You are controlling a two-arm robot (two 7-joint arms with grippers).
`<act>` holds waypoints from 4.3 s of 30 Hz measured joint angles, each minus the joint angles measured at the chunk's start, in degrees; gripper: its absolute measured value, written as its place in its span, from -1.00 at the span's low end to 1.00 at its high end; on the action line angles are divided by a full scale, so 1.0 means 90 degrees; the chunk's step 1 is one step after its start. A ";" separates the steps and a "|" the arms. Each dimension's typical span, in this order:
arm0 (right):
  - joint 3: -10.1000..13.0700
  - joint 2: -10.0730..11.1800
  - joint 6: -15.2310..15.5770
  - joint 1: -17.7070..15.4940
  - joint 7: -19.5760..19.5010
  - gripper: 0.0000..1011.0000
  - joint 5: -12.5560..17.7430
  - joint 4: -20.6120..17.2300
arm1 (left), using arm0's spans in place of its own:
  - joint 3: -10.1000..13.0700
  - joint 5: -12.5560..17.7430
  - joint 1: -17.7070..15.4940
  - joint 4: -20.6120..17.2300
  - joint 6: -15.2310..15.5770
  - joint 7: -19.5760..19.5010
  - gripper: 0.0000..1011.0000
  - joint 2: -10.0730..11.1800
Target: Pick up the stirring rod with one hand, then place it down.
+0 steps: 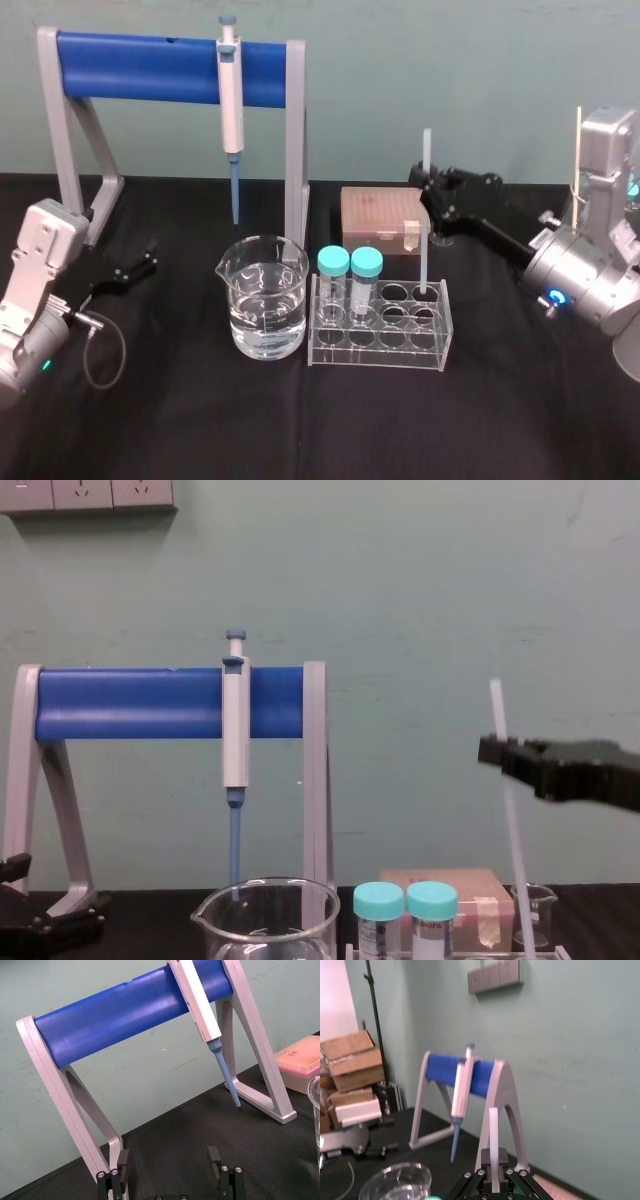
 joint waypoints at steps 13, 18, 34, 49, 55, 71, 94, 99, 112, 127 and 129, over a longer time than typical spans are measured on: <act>0.0463 0.0150 -0.0099 -0.0025 -0.0451 -0.86 0.0158 -0.0808 | 0.0000 0.0000 0.0000 0.0000 0.0000 0.0000 0.98 0.0000; 0.0610 0.0152 -0.0028 -0.0049 -0.0765 -0.86 0.0052 -0.0959 | 0.0000 0.0000 0.0000 0.0000 0.0000 0.0000 0.98 0.0001; 0.0808 0.0033 0.0270 -0.0185 -0.1160 -0.86 -0.0277 -0.1058 | 0.0000 0.0000 0.0000 0.0000 0.0000 0.0000 0.98 0.0000; 0.0826 -0.0026 0.0357 -0.0190 -0.1094 -0.86 -0.0353 -0.1031 | 0.0000 0.0000 0.0000 0.0000 0.0000 0.0000 0.98 0.0000; 0.0840 -0.0031 0.0377 -0.0206 -0.1069 -0.86 -0.0352 -0.1041 | 0.0000 0.0000 0.0000 0.0000 0.0000 0.0000 0.98 0.0000; 0.0853 -0.0017 0.0413 -0.0251 -0.1048 -0.86 -0.0345 -0.1114 | 0.0000 0.0000 0.0000 0.0000 0.0000 0.0000 0.98 0.0000; 0.0852 0.0014 0.0418 -0.0317 -0.1038 -0.86 -0.0321 -0.1186 | 0.0000 0.0000 0.0000 0.0000 0.0000 0.0000 0.98 0.0001; 0.0855 0.0016 0.0416 -0.0325 -0.1040 -0.86 -0.0316 -0.1189 | 0.0000 0.0000 0.0000 0.0000 0.0000 0.0000 0.98 0.0000; 0.0853 0.0013 0.0406 -0.0301 -0.1038 -0.86 -0.0312 -0.1162 | 0.0000 0.0000 0.0000 0.0000 0.0000 0.0000 0.98 0.0000; 0.0842 0.0007 0.0399 -0.0277 -0.1022 -0.86 -0.0303 -0.1130 | 0.0000 0.0000 0.0000 0.0000 0.0000 0.0000 0.98 0.0000; 0.0840 0.0008 0.0398 -0.0276 -0.1021 -0.86 -0.0303 -0.1129 | 0.0000 0.0000 0.0000 0.0000 0.0000 0.0000 0.98 0.0000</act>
